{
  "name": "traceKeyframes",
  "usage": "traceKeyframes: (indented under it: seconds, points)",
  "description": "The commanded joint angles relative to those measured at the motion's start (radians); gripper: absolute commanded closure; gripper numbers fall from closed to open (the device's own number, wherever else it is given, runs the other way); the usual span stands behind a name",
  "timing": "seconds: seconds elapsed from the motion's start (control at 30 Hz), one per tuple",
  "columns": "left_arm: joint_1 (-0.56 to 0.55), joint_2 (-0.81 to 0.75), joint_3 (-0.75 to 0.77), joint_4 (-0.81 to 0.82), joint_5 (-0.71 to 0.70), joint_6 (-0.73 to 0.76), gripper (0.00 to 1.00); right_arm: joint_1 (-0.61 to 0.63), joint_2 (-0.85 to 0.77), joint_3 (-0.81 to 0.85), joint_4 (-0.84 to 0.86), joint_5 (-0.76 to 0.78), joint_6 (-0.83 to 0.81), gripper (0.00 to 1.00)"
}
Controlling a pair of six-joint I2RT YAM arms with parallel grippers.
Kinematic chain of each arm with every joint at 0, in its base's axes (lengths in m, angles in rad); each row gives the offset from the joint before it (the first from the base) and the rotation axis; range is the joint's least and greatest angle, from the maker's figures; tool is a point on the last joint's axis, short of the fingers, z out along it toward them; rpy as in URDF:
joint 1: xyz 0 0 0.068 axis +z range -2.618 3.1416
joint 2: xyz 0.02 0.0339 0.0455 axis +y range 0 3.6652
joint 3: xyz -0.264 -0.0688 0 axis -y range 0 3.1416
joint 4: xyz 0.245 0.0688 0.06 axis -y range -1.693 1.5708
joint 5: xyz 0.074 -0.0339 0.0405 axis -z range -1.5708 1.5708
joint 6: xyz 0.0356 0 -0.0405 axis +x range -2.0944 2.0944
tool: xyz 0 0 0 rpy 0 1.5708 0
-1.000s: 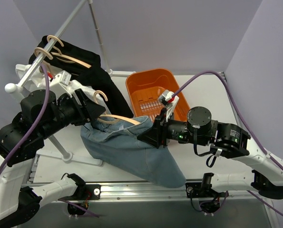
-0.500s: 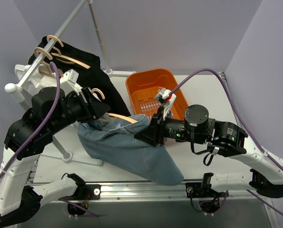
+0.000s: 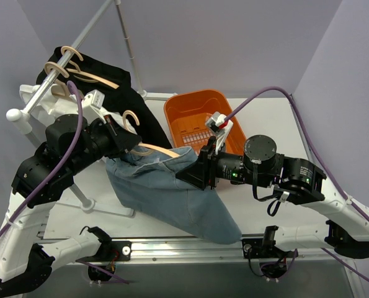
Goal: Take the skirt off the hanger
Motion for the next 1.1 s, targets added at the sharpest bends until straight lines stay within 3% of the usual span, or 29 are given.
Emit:
traceKeyframes:
  seconds: [0.0, 0.1, 0.13, 0.17, 0.2, 0.3, 0.4, 1.07]
  points:
    - [-0.004, -0.011, 0.019, 0.078, 0.012, 0.018, 0.98, 0.01, -0.003, 0.076, 0.155, -0.005, 0.014, 1.0]
    - [-0.004, -0.007, 0.052, 0.055, -0.008, 0.045, 0.98, 0.01, 0.022, 0.099, 0.072, -0.007, 0.024, 1.0]
    - [-0.002, -0.004, 0.07, 0.049, -0.012, 0.062, 0.98, 0.01, 0.028, 0.113, 0.052, -0.008, 0.024, 0.96]
    - [-0.004, -0.002, 0.082, 0.033, -0.022, 0.068, 0.98, 0.01, 0.031, 0.115, 0.038, -0.015, 0.025, 0.88]
    - [-0.004, -0.001, 0.09, 0.032, -0.032, 0.081, 0.98, 0.01, 0.029, 0.113, 0.026, -0.016, 0.028, 0.71]
    - [-0.004, 0.011, 0.145, 0.009, -0.049, 0.145, 0.98, 0.01, 0.013, 0.108, -0.003, 0.01, 0.041, 0.47]
    - [-0.004, 0.033, 0.2, -0.039, -0.069, 0.191, 0.98, 0.01, -0.001, 0.131, -0.025, 0.039, 0.044, 0.34]
    - [-0.004, 0.05, 0.204, -0.054, -0.1, 0.222, 0.98, 0.01, 0.102, 0.266, -0.075, -0.004, 0.022, 0.33]
